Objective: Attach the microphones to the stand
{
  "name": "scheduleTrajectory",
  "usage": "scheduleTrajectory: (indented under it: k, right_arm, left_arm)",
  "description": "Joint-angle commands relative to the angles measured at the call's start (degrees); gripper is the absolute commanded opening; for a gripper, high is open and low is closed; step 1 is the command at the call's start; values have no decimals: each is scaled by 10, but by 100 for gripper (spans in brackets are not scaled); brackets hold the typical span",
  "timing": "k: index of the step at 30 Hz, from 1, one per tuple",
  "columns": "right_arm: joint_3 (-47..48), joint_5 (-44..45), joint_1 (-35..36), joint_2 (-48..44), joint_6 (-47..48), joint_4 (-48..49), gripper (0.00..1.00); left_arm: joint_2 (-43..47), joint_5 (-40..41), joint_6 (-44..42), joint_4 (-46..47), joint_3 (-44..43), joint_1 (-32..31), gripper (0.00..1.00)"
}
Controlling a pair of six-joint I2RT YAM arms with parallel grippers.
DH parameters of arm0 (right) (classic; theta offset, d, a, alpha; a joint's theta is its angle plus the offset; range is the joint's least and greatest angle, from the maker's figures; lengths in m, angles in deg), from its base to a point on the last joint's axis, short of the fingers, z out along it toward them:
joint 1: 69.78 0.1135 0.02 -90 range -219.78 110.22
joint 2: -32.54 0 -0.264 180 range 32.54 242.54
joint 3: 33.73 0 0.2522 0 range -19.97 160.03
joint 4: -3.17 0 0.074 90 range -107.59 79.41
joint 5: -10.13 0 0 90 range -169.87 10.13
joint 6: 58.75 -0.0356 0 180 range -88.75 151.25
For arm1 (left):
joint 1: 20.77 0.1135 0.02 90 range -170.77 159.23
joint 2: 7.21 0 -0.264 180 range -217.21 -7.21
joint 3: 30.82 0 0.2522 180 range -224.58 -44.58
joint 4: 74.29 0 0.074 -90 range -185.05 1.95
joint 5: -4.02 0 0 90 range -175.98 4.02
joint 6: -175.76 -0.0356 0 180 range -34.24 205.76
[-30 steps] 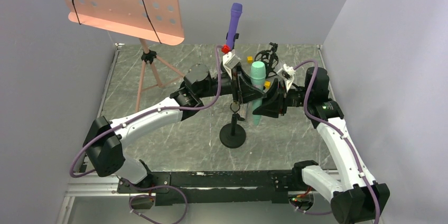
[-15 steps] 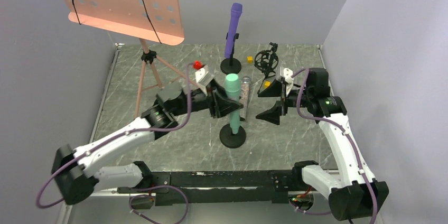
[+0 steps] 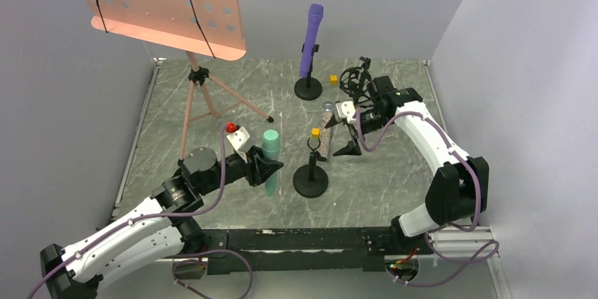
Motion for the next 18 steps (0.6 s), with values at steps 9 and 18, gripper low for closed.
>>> scheduleTrajectory:
  k: [9, 18]
  right_arm:
    - [68, 27, 84, 33, 77, -40, 77]
    - [56, 81, 102, 6, 37, -22, 67]
  left_arm:
    - [42, 57, -28, -39, 14, 1, 0]
    - [54, 56, -19, -35, 26, 1, 0]
